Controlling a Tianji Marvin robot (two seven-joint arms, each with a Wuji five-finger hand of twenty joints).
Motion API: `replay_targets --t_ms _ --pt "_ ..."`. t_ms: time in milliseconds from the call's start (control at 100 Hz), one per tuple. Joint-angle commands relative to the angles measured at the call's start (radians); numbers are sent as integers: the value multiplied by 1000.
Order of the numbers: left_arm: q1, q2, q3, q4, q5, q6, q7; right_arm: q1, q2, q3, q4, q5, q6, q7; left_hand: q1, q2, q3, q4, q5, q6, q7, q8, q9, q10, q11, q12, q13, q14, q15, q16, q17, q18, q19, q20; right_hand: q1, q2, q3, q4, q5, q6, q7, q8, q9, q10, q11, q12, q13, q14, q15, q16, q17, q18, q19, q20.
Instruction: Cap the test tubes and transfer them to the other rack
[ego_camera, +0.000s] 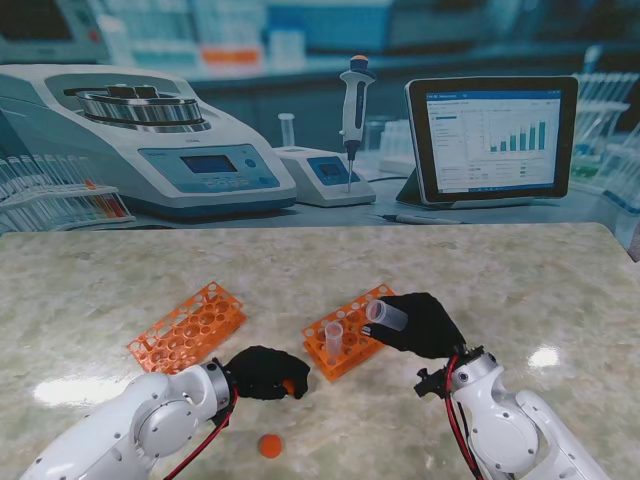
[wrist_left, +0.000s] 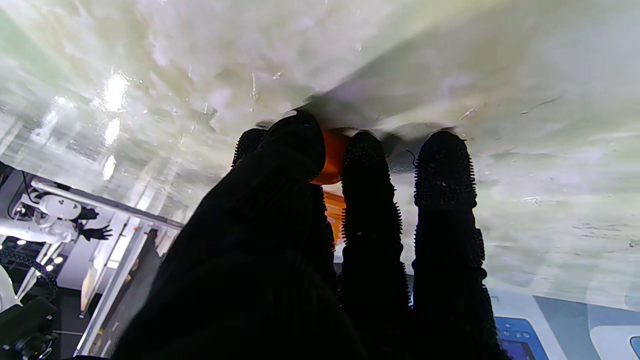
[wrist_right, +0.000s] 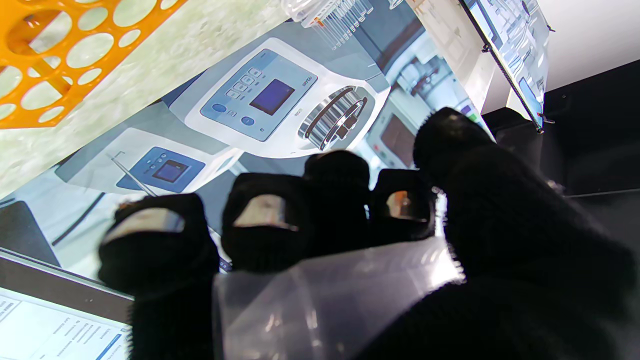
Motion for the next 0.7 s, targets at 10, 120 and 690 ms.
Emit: replay_targets --t_ms 10,120,690 --pt "15 9 9 51 0 7 -22 -8 -2 -3 -8 3 2 2 103 -49 18 34 51 46 36 -15 145 121 69 -38 41 18 -95 -57 46 -25 -71 -79 30 34 2 20 33 -45 40 52 -11 -6 2 -3 19 -8 -10 -9 8 10 -1 17" --pt "13 8 10 55 -14 7 -25 -10 -2 -2 -9 4 -1 2 100 -65 58 19 64 55 29 -26 136 126 90 -59 55 27 -140 -27 72 -33 -90 -171 30 35 0 20 32 -49 38 52 -11 -6 2 -3 19 -8 -12 -9 8 11 -2 17" --pt "7 5 11 72 -22 -12 -6 -16 -2 -1 -15 11 -9 5 90 -105 137 6 98 100 24 -38 134 175 96 -97 79 64 -161 -15 141 -29 -91 -245 30 38 -6 18 32 -51 36 54 -13 -7 0 -6 19 -8 -20 -11 5 11 -14 17"
